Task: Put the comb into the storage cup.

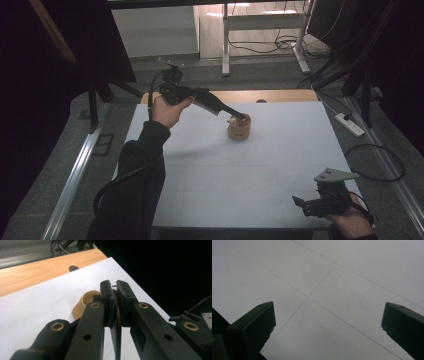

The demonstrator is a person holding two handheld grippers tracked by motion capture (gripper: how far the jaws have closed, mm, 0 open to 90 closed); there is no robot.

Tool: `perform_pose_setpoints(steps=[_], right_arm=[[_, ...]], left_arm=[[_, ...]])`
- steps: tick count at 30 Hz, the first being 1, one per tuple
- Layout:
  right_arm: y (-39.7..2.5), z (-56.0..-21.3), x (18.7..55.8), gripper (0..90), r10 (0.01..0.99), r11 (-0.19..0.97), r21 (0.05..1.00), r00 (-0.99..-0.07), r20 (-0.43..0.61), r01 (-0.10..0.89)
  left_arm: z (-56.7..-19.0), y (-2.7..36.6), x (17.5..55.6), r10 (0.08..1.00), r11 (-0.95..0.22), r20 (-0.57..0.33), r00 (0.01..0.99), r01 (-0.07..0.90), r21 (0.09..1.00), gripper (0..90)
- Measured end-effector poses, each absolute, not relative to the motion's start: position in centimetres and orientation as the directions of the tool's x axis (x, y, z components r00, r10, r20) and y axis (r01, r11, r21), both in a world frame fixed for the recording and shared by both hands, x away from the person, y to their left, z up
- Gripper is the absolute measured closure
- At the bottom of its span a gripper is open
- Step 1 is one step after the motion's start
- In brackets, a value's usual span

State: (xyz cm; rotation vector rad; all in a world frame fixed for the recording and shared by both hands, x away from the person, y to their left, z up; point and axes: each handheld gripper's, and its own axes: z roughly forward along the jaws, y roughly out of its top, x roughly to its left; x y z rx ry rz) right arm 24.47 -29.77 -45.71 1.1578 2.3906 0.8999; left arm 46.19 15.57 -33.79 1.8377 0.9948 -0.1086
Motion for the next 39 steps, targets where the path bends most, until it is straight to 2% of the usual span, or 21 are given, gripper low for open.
perform_pose_setpoints(steps=[39], right_arm=[[-29.7, -45.8, 24.5, 0.0, 0.780, 0.483, 0.661, -0.625, -0.027, 0.574]], left_arm=[[-34.9, 13.9, 48.8, 0.626, -0.205, -0.458, 0.631, 0.699, 0.685, 83.5]])
